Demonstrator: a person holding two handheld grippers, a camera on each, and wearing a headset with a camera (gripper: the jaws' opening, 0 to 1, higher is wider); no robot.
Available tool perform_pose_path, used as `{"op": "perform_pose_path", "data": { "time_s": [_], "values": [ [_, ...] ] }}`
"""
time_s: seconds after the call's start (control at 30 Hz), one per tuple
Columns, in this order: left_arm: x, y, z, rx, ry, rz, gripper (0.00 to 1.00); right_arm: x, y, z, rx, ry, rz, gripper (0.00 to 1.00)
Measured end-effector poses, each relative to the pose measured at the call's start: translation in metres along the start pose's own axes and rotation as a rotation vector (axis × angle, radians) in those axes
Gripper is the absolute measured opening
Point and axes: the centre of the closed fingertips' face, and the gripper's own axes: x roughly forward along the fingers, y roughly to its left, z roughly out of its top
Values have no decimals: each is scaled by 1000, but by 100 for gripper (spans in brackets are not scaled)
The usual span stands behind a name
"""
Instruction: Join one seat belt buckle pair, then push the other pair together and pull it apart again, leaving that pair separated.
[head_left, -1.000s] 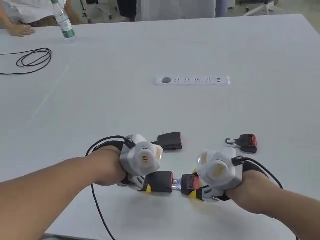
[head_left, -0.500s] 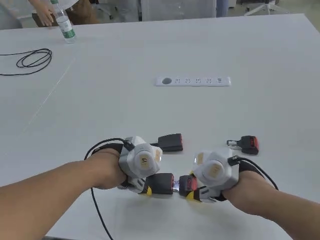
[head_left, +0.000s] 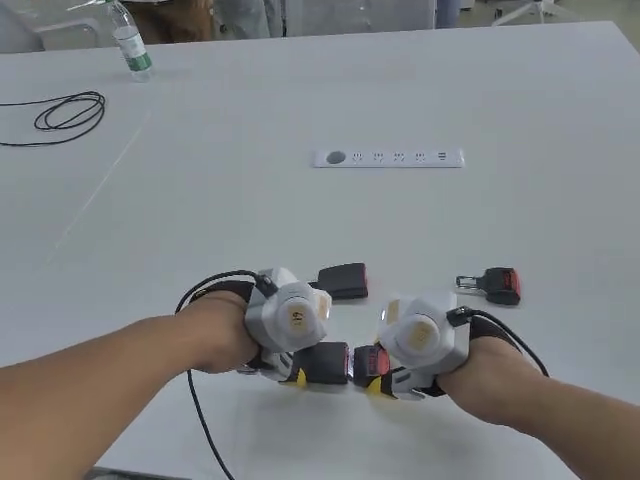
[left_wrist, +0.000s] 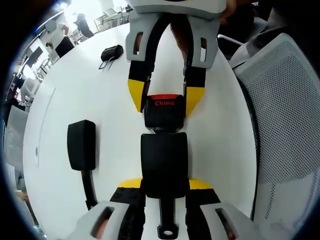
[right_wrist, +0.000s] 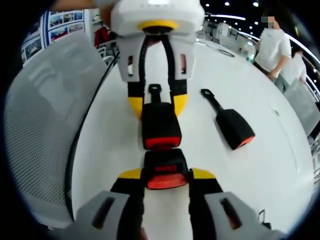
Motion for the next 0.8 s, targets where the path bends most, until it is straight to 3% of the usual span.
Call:
{"op": "perform_pose_path", "data": {
  "time_s": [0.43, 0.57, 0.8],
  "values": [
    [2, -1, 0, 9, 2, -3, 30, 2, 4, -2, -12, 23, -1, 33],
    [2, 0, -1, -19, -14, -7, 30, 0, 6, -5, -20, 14, 9, 33],
    [2, 0, -1, -10, 13, -22, 30, 0, 8, -8, -18, -5, 28, 33]
  ]
}}
